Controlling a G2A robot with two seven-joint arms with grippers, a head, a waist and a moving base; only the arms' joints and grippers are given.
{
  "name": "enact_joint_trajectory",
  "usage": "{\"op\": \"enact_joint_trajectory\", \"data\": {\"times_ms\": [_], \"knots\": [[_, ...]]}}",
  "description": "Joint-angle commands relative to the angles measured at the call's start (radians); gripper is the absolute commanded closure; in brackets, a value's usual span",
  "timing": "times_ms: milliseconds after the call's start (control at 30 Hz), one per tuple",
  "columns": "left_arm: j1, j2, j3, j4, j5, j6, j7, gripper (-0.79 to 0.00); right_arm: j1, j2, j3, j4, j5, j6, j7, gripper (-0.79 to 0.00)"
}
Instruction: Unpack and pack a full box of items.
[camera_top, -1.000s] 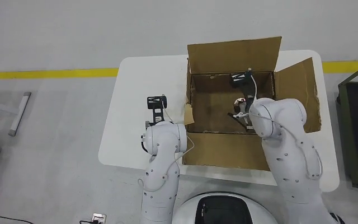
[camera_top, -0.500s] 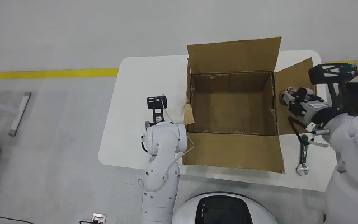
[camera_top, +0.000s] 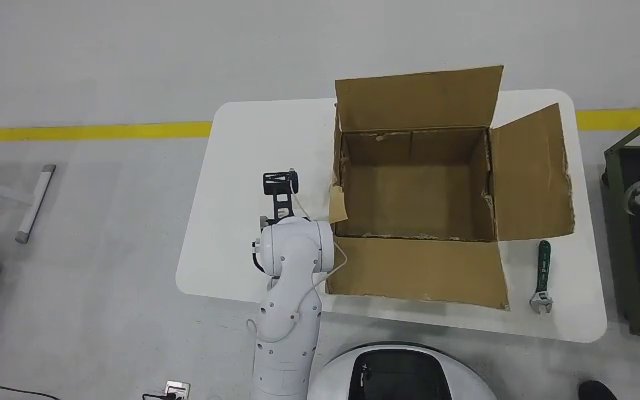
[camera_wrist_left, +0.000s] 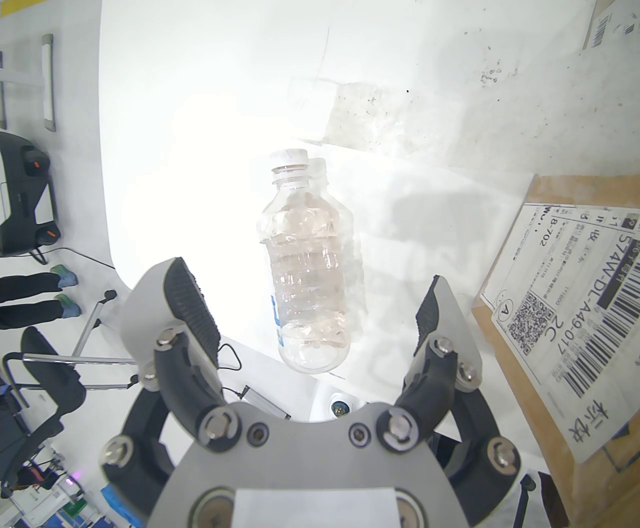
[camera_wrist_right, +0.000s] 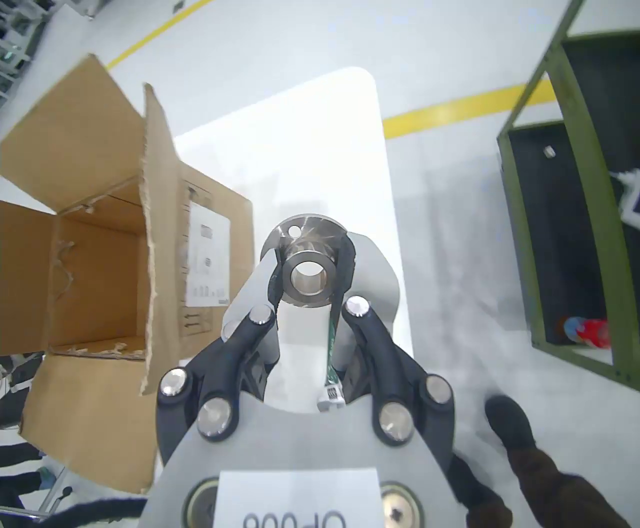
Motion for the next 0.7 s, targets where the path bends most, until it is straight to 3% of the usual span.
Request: {"op": "enact_joint_trajectory", "data": {"times_ms": [0,167,367,667], "knots": [[0.000,0.000,0.000,0.000,0.000,0.000,0.000,-0.785,-0.046,0.002,-0.012,0.000,-0.027,0.015,0.018,0.000],[0.000,0.000,0.000,0.000,0.000,0.000,0.000,-0.785,-0.109,0.007,-0.141,0.089,-0.153,0.037,-0.001,0.000],[0.000,0.000,0.000,0.000,0.000,0.000,0.000,-0.785,-0.094,0.017,-0.277,0.214,-0.315,0.075,-0.023,0.000],[0.000,0.000,0.000,0.000,0.000,0.000,0.000,-0.785,-0.084,0.031,-0.316,0.260,-0.375,0.110,0.001,0.000]]}}
